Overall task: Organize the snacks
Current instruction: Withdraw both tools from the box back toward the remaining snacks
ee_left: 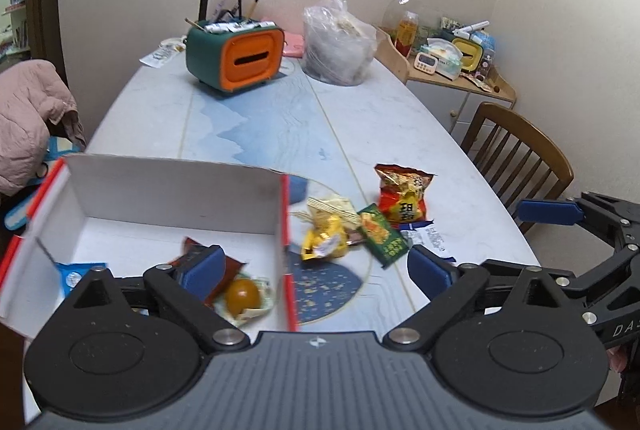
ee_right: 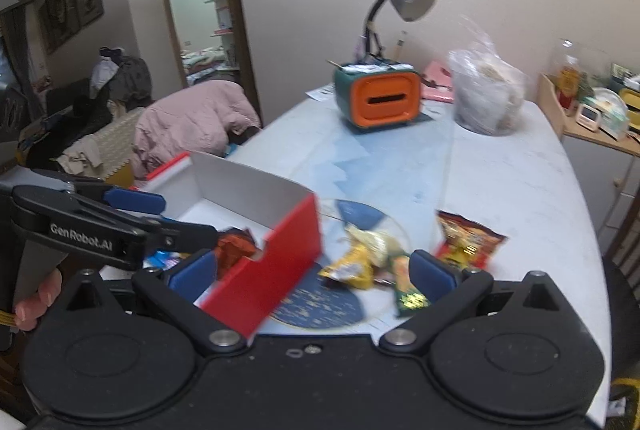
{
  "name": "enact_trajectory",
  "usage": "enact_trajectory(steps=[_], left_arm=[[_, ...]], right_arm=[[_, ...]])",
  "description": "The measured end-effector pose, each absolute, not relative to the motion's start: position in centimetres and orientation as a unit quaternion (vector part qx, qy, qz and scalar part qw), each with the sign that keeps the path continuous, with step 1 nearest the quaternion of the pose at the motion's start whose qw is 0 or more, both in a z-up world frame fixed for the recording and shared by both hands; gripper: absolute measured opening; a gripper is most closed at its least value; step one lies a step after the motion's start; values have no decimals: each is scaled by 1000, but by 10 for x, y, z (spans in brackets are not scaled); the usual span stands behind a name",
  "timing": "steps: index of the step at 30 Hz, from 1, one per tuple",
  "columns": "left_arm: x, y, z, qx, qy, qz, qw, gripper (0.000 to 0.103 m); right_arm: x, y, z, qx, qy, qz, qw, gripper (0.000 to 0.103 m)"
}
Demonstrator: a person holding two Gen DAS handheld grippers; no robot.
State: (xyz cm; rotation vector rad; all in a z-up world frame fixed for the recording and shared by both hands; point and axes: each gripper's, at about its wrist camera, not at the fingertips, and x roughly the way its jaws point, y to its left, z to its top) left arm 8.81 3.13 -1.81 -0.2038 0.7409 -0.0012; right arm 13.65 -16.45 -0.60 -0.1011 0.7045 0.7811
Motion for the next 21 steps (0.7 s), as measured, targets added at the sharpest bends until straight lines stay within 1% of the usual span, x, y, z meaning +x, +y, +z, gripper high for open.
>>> enact_trajectory(steps=[11,21], left_arm=[[133,-24,-45,-94,385,12,918,98],[178,-64,-70,-107,412,41,904,98]], right_arm=[[171,-231,-40,-69,368,337,864,103],[213,-265,-78,-81,400,325,853,102]])
